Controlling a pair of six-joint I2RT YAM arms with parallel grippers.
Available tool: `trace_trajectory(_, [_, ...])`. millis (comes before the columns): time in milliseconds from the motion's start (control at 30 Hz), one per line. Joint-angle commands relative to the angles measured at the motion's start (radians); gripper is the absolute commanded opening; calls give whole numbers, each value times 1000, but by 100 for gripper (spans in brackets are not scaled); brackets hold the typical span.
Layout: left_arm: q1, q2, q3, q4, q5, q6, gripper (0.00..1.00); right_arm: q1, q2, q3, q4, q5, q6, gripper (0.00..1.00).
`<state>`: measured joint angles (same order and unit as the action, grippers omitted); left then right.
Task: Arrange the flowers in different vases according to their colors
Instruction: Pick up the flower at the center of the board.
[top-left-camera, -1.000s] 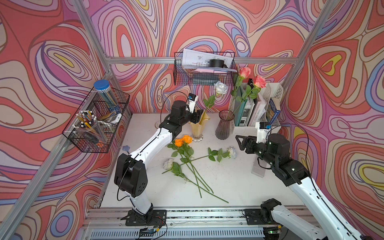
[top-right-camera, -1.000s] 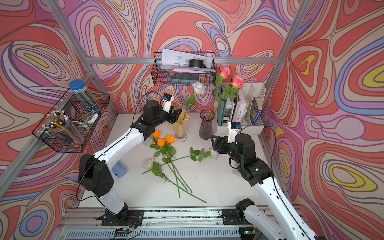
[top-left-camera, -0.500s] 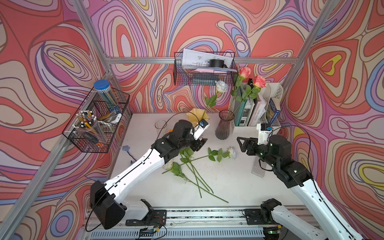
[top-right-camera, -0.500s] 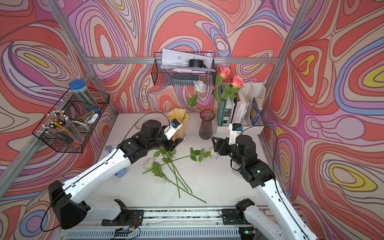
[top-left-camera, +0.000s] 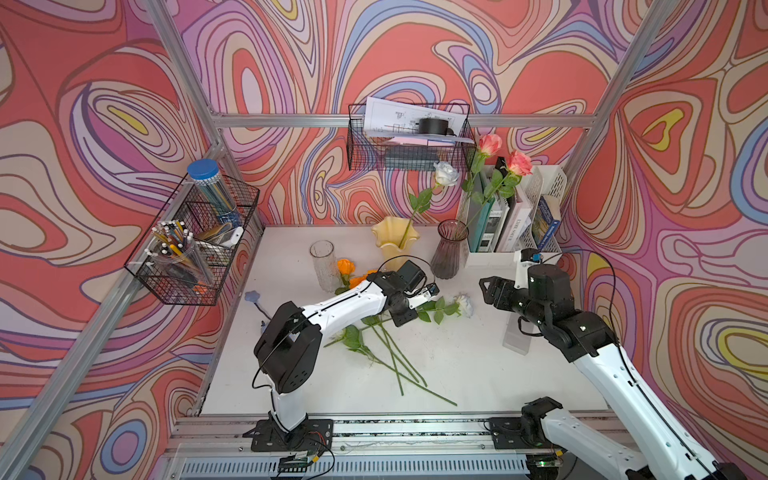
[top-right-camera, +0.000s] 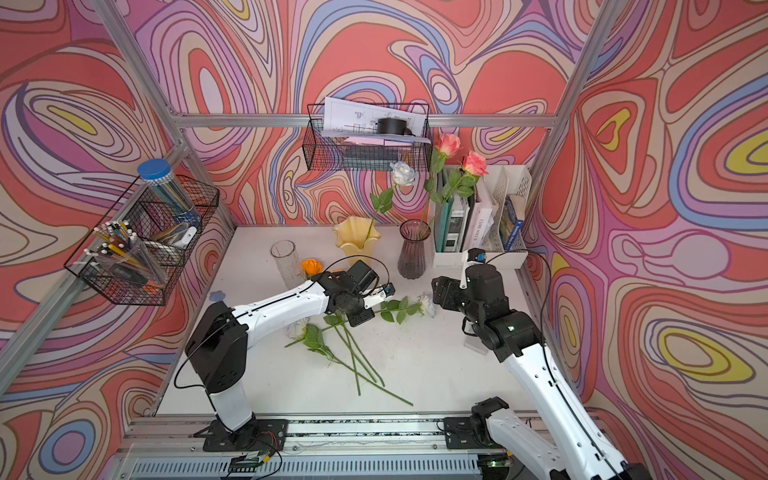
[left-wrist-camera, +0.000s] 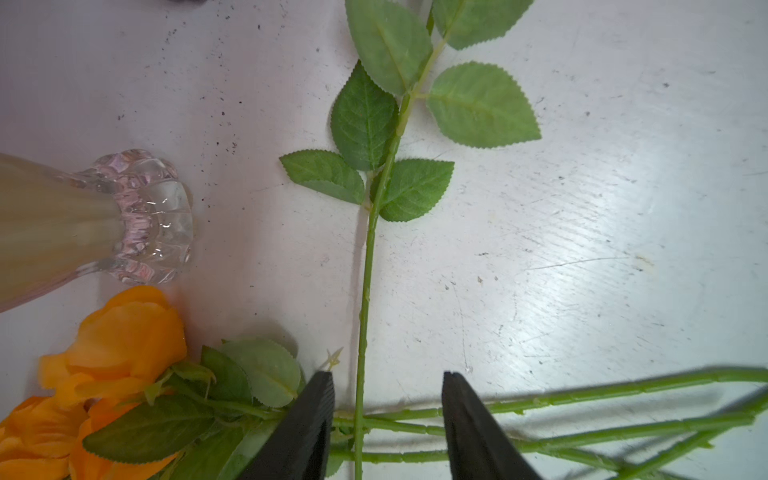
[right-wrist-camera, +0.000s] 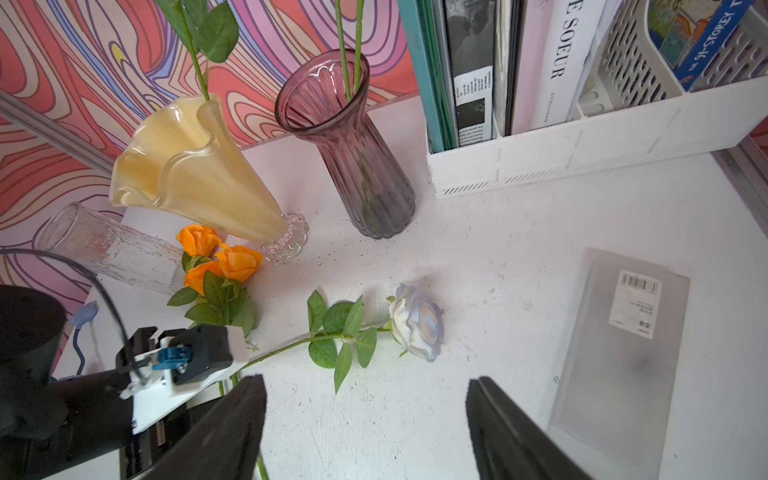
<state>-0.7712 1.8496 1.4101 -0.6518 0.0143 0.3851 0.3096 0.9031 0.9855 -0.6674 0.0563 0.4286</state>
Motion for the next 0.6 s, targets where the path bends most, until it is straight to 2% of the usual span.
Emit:
trace_trajectory(0, [1, 57, 35, -39, -16, 34, 45, -12, -20, -1, -21, 10, -4, 78])
trace_trajectory(567, [24, 211, 94, -21, -46, 63, 36, -26, -46, -8, -27, 5, -28, 78])
